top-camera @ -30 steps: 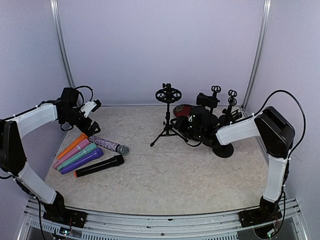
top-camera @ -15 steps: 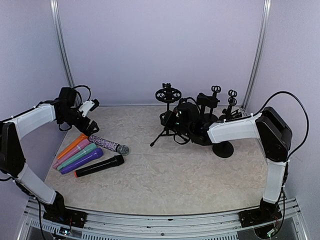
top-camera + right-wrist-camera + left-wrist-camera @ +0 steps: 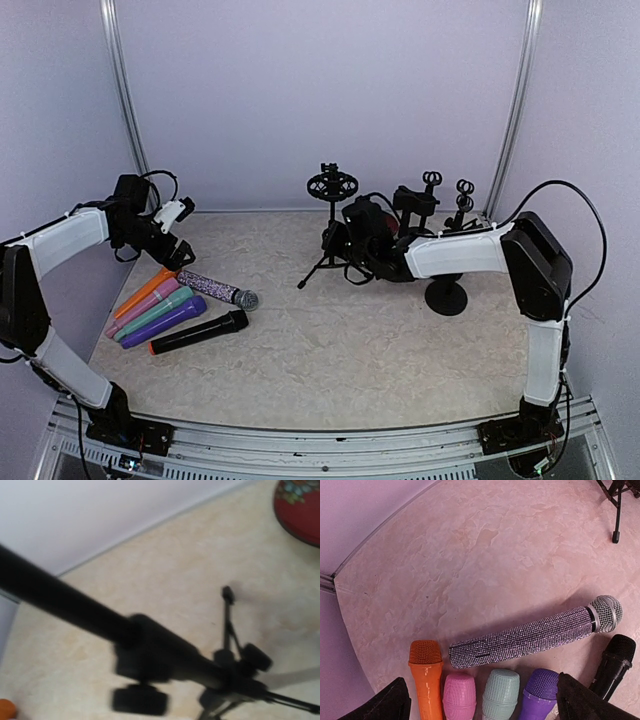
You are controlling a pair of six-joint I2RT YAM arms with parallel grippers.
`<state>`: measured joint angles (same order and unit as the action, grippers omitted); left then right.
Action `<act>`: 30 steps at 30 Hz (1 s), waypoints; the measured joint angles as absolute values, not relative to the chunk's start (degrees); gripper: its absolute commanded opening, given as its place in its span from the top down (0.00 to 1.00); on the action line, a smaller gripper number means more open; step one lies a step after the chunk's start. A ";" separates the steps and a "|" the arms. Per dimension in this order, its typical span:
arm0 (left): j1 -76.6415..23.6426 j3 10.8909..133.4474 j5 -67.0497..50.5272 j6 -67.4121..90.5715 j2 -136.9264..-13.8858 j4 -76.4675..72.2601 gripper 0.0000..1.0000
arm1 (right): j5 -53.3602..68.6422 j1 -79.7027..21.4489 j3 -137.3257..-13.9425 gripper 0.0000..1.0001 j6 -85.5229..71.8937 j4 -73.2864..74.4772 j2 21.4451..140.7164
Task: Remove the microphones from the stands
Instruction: Pick up the microphone stand from the center of the board.
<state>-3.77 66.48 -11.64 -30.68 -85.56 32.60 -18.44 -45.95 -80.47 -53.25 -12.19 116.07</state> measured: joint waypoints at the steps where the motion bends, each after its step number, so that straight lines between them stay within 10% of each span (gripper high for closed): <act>1: -3.77 66.48 -11.66 -30.68 -85.56 32.60 0.01 | -18.76 -45.95 -80.66 0.56 -53.49 -11.44 116.38; 16: -3.66 66.48 -12.51 -30.68 -85.38 32.60 0.01 | -19.75 -44.95 -88.95 0.52 -52.97 -7.77 120.49; 30: -3.44 66.48 -13.15 -30.68 -85.08 32.60 0.01 | -18.70 -43.97 -92.12 0.67 -53.69 -6.09 123.04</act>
<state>-3.44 66.48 -13.15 -30.68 -85.08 32.60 -18.70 -43.97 -92.12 -53.69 -6.09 123.04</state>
